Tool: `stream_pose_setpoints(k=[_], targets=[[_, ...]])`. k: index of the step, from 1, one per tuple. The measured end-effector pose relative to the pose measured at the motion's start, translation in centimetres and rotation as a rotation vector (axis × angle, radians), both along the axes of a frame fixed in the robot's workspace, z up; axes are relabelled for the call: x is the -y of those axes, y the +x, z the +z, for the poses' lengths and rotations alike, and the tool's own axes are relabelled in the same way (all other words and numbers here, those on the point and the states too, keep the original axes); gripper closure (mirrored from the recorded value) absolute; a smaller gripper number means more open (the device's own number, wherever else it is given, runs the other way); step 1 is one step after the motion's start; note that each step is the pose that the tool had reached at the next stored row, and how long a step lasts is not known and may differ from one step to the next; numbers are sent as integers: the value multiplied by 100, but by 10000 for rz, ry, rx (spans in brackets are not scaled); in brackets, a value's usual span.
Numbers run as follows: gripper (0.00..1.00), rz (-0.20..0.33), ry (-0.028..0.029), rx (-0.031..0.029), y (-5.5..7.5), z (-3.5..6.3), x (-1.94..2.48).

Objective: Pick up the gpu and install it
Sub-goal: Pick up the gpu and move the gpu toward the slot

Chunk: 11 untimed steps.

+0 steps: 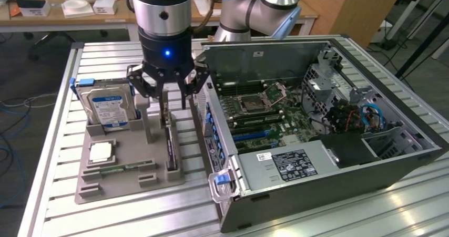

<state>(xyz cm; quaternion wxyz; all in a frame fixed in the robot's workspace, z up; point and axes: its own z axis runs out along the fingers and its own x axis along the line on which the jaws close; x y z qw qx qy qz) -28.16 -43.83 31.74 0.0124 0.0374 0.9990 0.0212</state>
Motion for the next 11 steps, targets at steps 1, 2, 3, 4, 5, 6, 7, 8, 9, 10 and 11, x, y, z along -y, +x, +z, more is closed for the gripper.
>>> stream_pose_setpoints(k=[1,2,3,4,5,6,7,8,9,10,11], targets=[[53,0,0,0,0,-7,7],[53,0,0,1,-1,-15,14],[53,0,0,0,-2,-22,22],[53,1,0,-1,-3,-28,30],[53,0,-1,-1,-3,-34,39],[53,0,0,0,-4,-40,49],[53,1,1,0,-4,-45,58],[53,0,0,0,-4,-51,69],[53,1,0,0,-4,-57,78],[53,0,0,0,-5,-64,86],[53,0,0,0,-5,-71,93]])
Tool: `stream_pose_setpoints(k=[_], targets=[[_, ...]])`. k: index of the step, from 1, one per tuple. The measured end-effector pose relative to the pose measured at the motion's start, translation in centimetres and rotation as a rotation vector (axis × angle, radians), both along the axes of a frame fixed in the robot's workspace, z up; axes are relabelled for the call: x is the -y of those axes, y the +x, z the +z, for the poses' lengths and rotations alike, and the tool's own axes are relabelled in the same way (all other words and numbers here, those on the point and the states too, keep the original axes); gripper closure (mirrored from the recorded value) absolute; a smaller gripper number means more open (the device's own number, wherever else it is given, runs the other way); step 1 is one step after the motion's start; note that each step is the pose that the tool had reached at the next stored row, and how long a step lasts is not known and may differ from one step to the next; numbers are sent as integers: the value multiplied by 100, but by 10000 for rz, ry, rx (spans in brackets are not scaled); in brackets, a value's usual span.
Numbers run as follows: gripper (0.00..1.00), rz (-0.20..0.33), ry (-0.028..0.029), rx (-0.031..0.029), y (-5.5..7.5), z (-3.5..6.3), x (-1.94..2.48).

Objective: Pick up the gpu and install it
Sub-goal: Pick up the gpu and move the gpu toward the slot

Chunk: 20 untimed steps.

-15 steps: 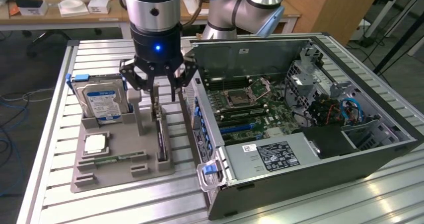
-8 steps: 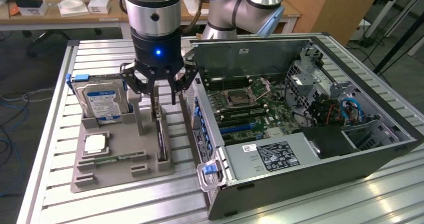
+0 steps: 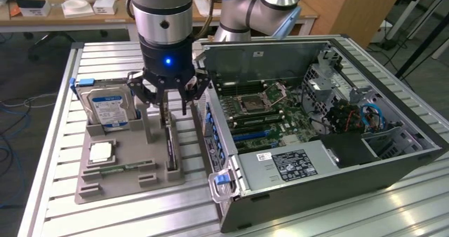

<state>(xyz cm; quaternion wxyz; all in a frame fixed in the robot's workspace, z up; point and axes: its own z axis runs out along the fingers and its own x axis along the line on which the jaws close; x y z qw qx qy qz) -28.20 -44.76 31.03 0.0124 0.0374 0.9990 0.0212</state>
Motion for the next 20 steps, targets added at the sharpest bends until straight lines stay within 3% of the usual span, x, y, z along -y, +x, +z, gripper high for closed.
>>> stream_pose_setpoints(k=[7,20], targets=[[53,0,0,0,0,-41,51],[53,0,0,1,-29,-153,86]])
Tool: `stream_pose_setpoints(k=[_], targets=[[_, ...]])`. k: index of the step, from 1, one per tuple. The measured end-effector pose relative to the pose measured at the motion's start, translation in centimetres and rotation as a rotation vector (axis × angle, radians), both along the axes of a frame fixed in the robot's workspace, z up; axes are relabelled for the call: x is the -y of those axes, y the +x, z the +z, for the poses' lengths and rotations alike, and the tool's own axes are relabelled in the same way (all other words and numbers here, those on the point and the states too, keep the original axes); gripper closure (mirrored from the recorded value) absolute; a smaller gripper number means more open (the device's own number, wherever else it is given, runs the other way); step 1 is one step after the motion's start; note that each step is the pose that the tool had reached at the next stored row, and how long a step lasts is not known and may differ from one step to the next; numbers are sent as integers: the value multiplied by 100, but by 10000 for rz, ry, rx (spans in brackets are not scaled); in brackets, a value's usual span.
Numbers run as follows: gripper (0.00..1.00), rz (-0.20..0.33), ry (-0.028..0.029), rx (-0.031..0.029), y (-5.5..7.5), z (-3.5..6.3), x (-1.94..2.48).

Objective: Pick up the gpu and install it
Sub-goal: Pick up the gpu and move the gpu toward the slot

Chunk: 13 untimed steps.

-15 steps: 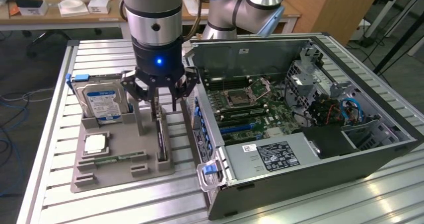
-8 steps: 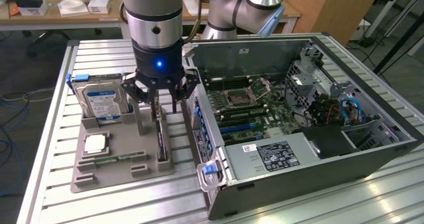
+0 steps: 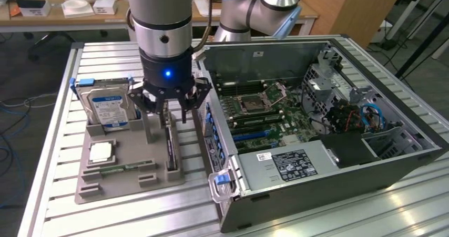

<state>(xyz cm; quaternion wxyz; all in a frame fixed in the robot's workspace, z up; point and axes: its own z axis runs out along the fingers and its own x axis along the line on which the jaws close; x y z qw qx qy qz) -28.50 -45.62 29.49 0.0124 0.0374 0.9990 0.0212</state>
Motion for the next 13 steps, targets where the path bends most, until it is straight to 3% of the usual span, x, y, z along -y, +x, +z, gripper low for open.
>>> stream_pose_setpoints(k=[13], targets=[[53,-1,0,-1,-39,-223,22]])
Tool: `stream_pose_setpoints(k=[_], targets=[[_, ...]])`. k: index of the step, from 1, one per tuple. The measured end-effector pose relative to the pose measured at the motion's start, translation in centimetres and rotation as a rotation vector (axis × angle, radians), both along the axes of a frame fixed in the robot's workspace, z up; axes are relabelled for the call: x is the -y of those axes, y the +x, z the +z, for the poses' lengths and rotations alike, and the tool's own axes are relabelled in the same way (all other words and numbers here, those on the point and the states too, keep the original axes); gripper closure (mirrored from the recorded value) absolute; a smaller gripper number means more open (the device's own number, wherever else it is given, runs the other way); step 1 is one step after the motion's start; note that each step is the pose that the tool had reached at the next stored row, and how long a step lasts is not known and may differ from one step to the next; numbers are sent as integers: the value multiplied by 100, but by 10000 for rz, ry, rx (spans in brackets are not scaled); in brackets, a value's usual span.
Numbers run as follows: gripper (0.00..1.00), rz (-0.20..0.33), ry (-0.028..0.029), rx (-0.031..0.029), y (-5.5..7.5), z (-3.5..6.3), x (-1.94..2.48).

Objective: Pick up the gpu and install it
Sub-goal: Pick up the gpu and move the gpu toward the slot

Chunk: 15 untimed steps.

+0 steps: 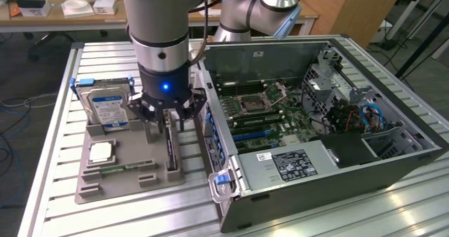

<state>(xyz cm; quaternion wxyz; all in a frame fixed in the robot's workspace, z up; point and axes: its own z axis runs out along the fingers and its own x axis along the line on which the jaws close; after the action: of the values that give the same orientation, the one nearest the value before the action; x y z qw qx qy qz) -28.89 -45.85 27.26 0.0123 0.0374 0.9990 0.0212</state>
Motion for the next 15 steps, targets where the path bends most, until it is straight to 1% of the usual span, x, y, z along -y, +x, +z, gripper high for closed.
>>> stream_pose_setpoints(k=[10,15], targets=[[53,1,1,1,0,-183,3],[53,1,-1,0,0,-192,3]])
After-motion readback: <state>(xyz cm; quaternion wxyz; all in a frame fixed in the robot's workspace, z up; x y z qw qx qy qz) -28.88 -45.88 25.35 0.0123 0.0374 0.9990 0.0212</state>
